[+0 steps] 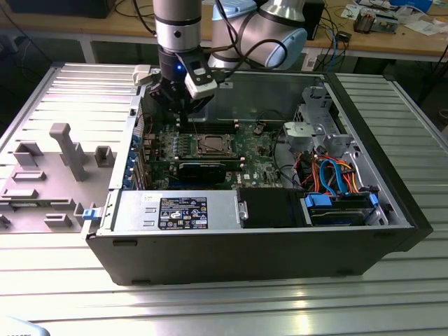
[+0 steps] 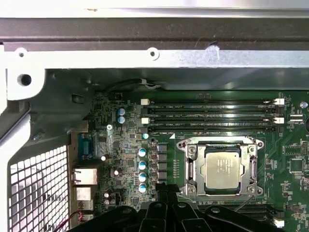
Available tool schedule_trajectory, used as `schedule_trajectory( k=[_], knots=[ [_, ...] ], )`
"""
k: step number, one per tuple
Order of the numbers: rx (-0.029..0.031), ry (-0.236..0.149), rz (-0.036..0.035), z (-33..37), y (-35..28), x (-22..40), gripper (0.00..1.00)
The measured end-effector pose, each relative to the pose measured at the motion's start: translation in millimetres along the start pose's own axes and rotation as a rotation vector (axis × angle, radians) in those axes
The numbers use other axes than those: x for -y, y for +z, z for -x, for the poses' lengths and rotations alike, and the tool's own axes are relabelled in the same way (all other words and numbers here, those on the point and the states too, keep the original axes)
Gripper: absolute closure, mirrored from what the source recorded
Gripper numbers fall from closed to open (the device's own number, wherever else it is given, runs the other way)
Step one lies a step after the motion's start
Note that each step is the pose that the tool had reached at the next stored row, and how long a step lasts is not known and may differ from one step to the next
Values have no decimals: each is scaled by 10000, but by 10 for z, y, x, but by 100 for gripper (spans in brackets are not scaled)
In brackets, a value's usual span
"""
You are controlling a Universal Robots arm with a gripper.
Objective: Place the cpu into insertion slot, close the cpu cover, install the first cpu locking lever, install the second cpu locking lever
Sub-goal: 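Install the first cpu locking lever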
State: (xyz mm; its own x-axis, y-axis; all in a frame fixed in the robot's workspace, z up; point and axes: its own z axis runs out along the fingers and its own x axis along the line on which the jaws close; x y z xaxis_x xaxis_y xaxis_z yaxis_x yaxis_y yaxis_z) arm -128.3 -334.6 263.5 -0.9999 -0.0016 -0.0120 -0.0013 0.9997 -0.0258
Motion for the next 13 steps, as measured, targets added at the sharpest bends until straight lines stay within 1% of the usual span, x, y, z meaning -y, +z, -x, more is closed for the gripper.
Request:
schedule_trajectory(
  k=[1, 2, 5, 13],
  knots=[
    [0, 0, 0, -3, 0, -6, 89],
    [0, 0, 9, -2, 0, -29, 89],
    [0, 0, 32, -2, 1, -72, 89],
    [0, 1, 39, -2, 4, -132, 89]
  ],
)
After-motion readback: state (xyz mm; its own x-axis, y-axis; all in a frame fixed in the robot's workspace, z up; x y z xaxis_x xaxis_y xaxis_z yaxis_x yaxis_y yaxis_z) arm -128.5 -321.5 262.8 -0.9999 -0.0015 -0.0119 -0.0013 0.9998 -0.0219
